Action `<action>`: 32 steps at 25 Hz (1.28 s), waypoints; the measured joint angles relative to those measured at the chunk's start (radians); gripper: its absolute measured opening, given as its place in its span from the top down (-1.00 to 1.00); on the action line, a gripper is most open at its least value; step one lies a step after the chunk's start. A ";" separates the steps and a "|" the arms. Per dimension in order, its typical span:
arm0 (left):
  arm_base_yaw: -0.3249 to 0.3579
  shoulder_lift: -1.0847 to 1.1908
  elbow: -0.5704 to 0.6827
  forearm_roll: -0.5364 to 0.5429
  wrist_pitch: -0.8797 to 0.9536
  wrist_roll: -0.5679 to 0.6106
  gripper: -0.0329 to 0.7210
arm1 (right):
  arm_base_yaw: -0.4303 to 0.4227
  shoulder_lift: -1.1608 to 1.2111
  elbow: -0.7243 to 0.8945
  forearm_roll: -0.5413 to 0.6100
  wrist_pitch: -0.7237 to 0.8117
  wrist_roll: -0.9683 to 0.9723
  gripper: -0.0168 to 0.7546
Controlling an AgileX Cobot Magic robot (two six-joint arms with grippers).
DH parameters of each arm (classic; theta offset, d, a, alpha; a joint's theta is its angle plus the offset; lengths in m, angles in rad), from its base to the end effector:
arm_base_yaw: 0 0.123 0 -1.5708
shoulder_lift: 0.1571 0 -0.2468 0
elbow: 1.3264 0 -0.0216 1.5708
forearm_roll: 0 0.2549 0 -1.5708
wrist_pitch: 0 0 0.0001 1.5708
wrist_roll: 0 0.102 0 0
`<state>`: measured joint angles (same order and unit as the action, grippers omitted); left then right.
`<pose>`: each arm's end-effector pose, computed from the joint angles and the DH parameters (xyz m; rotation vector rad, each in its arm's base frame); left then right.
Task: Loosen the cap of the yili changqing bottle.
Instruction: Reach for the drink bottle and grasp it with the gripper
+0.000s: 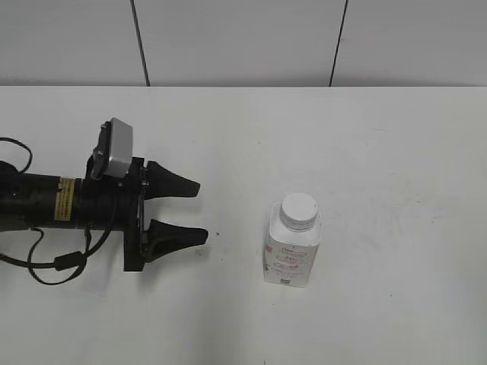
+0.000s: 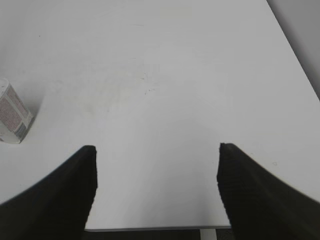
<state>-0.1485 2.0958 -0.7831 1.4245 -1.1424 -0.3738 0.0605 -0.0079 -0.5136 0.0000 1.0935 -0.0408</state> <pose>0.2726 -0.1335 0.0467 1.3373 1.5500 -0.9416 0.0428 0.0026 0.2756 -0.1041 2.0529 0.0122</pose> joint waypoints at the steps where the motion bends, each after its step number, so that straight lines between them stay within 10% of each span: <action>1: -0.009 0.006 -0.012 0.001 0.000 -0.010 -0.56 | 0.000 0.000 0.000 0.000 0.000 0.000 -0.56; 18: -0.226 0.124 -0.222 0.008 0.004 -0.098 -0.56 | 0.000 0.000 0.000 0.000 0.000 0.000 -0.56; 32: -0.269 0.125 -0.252 0.072 0.001 -0.160 -0.56 | 0.000 0.000 0.000 0.000 0.000 0.000 -0.56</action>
<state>-0.4171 2.2208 -1.0352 1.4964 -1.1415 -0.5342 0.0605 -0.0079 -0.5136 0.0000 1.0935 -0.0408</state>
